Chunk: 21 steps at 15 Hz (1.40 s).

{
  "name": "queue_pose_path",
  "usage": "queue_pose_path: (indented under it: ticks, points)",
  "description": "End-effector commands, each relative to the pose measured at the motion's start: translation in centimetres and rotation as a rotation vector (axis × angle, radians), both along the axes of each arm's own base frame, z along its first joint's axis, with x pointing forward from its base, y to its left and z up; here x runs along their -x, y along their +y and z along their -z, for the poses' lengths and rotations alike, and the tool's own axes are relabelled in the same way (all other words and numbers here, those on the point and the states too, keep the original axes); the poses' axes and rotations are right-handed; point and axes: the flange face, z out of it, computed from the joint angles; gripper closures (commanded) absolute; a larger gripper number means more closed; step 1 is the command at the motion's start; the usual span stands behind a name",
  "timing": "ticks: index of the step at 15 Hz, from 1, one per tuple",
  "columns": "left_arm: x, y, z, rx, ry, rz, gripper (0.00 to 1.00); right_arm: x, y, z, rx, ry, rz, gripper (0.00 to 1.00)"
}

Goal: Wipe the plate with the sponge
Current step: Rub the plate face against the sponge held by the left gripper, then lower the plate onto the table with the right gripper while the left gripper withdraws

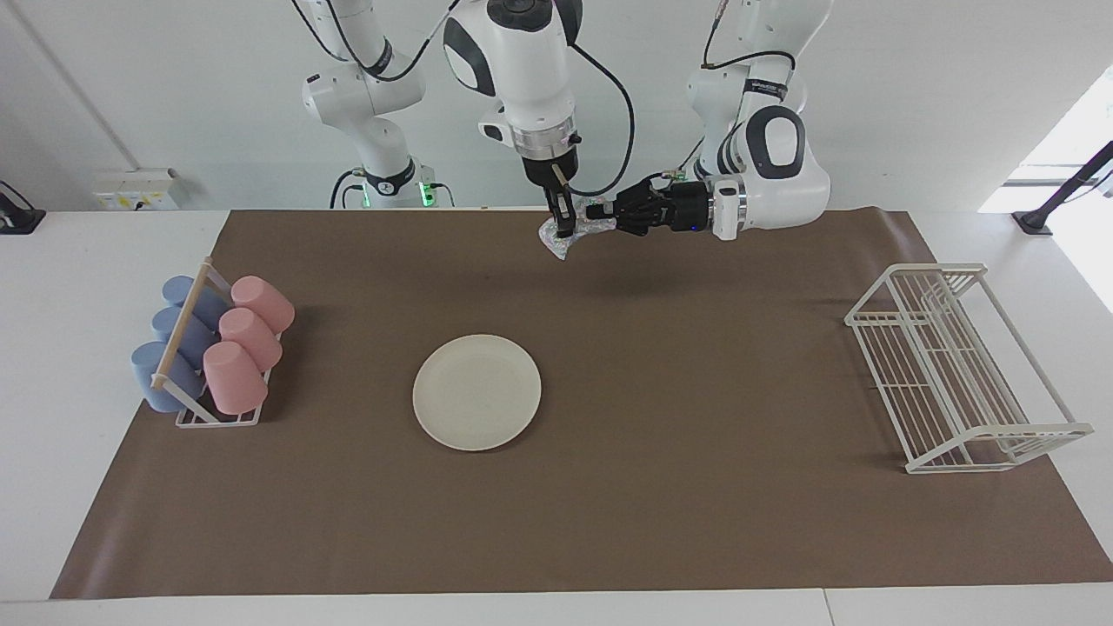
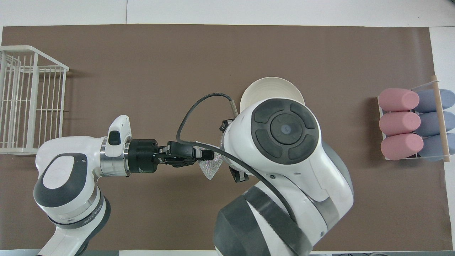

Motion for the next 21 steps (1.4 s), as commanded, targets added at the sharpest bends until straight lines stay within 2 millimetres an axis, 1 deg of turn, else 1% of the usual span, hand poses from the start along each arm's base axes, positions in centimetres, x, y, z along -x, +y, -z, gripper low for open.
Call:
queue_pose_path:
  ticks: [1,2,3,5,7,8,9,11,12,14,15,17,19,20,21]
  points:
    - [0.8,0.2,-0.2,0.010,-0.014,-0.016,1.00,0.2,-0.8,-0.2,-0.012,0.000,0.018,1.00]
    - [0.7,0.2,-0.3,0.008,-0.016,-0.018,0.52,0.3,-1.0,-0.5,-0.012,-0.004,0.020,1.00]
    - [0.8,0.2,-0.5,0.005,-0.012,-0.017,0.01,0.2,-1.3,-0.8,-0.014,-0.010,0.014,1.00]
    - [0.9,0.2,-0.5,0.000,0.000,-0.018,0.00,-0.8,-2.5,-0.2,-0.019,-0.026,-0.008,1.00]
    - [0.9,0.2,-0.6,-0.002,0.004,-0.019,0.00,-2.1,-4.7,3.0,-0.023,-0.064,-0.066,1.00]
    - [0.9,0.2,-0.6,-0.004,0.004,-0.017,0.00,-3.0,-6.0,5.1,-0.031,-0.095,-0.072,1.00]
    - [0.9,0.1,-0.6,-0.004,0.005,-0.017,0.00,-3.5,-6.4,6.9,-0.040,-0.124,-0.086,1.00]
    - [0.9,0.2,-0.5,-0.007,0.007,-0.019,0.00,-4.9,-6.2,11.1,-0.060,-0.161,-0.097,1.00]
    - [0.9,0.2,-0.5,-0.010,0.008,-0.017,0.00,-5.6,-6.9,12.9,-0.067,-0.189,-0.101,1.00]
    - [1.0,0.3,-0.2,-0.038,0.011,-0.002,0.00,-6.3,-9.1,15.9,-0.061,-0.221,-0.138,1.00]
    - [0.9,0.7,0.1,-0.058,0.009,0.001,0.00,-7.0,-10.1,17.5,-0.059,-0.230,-0.151,1.00]
    - [0.4,1.8,0.6,-0.122,0.008,-0.005,0.00,-8.4,-10.6,22.2,-0.066,-0.230,-0.166,1.00]
    - [-0.6,3.3,0.7,-0.154,-0.003,-0.026,0.00,-8.9,-11.0,25.1,-0.065,-0.224,-0.185,1.00]
    - [-1.1,3.8,0.6,-0.184,-0.013,-0.028,0.00,-9.0,-11.2,25.9,-0.064,-0.219,-0.202,1.00]
    - [-1.6,4.5,1.1,-0.225,0.005,-0.041,0.00,-9.2,-11.6,26.0,-0.062,-0.218,-0.204,1.00]
